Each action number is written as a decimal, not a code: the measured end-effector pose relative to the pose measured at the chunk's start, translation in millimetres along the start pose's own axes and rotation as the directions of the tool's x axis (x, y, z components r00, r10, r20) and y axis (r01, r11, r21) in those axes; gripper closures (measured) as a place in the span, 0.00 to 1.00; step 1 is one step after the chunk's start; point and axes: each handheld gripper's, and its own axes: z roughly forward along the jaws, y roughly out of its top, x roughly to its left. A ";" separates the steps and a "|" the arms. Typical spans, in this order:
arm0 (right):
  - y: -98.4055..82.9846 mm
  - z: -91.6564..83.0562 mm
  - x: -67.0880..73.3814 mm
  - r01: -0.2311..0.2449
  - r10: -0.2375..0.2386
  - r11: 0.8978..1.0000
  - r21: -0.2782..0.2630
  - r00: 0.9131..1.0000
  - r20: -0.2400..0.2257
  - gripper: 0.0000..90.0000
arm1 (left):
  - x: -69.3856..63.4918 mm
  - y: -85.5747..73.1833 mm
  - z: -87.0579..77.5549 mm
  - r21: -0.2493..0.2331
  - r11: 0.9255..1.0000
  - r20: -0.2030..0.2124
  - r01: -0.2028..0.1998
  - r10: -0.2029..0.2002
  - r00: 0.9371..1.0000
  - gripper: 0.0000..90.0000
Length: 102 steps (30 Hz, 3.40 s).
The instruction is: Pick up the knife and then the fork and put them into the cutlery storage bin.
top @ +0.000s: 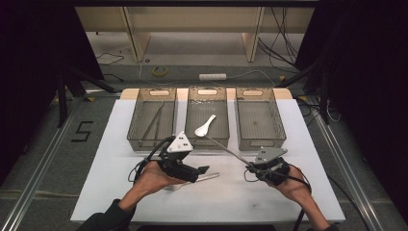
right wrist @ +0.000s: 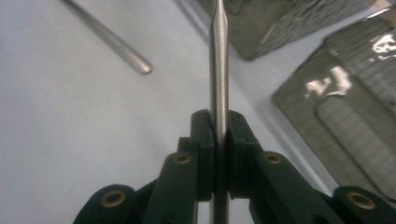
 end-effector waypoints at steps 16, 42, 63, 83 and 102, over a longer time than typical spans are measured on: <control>24.3 -10.9 -63.8 -0.155 0.159 0.986 -0.055 0.983 0.092 0.93 | 26.1 -43.2 -18.3 -0.105 0.987 -0.056 0.121 -0.127 0.990 0.18; 45.3 26.9 -134.6 -0.384 0.379 0.923 -0.011 0.907 0.184 0.93 | 22.6 -59.3 -23.3 -0.129 0.987 -0.088 0.097 -0.109 0.990 0.17; 36.8 54.6 -140.4 -0.516 0.490 0.854 0.062 0.840 0.232 0.93 | 21.3 -59.6 -21.9 -0.126 0.988 -0.097 0.090 -0.102 0.990 0.17; 44.3 36.1 -134.6 -0.507 0.498 0.862 0.007 0.849 0.179 0.53 | 19.4 -58.2 -18.6 -0.091 0.993 -0.088 0.081 -0.089 0.992 0.17; 37.9 -10.7 -46.4 -0.346 0.340 0.921 -0.181 0.938 -0.065 0.33 | 12.1 -46.9 -0.8 0.144 0.989 -0.053 0.031 -0.024 0.998 0.18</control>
